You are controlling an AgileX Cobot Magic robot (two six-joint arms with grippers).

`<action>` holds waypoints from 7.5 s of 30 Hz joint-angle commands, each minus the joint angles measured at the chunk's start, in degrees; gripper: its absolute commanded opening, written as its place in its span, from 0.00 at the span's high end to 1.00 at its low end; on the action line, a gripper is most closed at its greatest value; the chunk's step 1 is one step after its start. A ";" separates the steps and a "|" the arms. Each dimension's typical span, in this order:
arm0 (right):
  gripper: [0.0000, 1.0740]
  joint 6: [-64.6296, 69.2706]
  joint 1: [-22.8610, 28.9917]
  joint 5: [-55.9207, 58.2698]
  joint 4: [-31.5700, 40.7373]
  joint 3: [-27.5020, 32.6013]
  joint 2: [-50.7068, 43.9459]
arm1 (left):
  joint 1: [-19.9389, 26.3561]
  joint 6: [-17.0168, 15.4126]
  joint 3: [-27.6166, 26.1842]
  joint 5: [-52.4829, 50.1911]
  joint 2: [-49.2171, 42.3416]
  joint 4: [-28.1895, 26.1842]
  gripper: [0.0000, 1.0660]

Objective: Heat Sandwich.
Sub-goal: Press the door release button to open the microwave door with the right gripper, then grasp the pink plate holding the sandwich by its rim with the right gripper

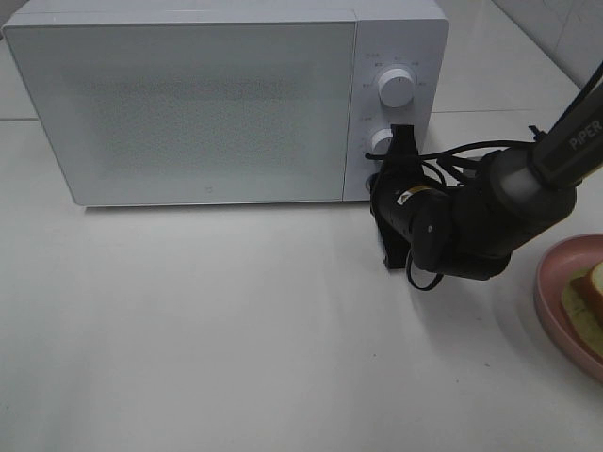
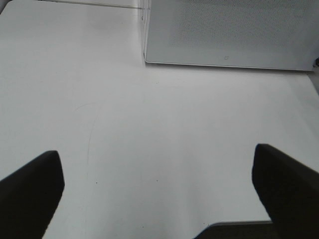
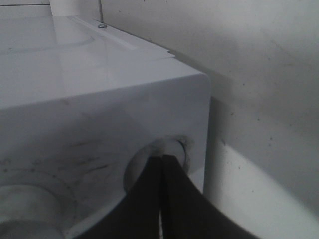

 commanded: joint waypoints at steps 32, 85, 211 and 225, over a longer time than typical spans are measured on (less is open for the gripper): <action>1.00 -3.09 -2.81 -15.70 1.72 -7.79 2.18 | 0.17 0.00 0.06 -0.86 -0.97 -0.23 0.09; 1.00 -16.73 -0.97 24.64 -6.13 6.76 -18.51 | 0.17 0.00 0.06 -0.86 -0.97 -0.23 0.09; 0.24 -69.44 -16.96 84.34 -45.72 3.38 -18.05 | 0.17 0.00 0.06 -0.86 -0.97 -0.23 0.09; 0.96 -54.43 -16.96 86.46 -57.41 3.38 -16.96 | 0.17 0.00 0.06 -0.86 -0.97 -0.23 0.09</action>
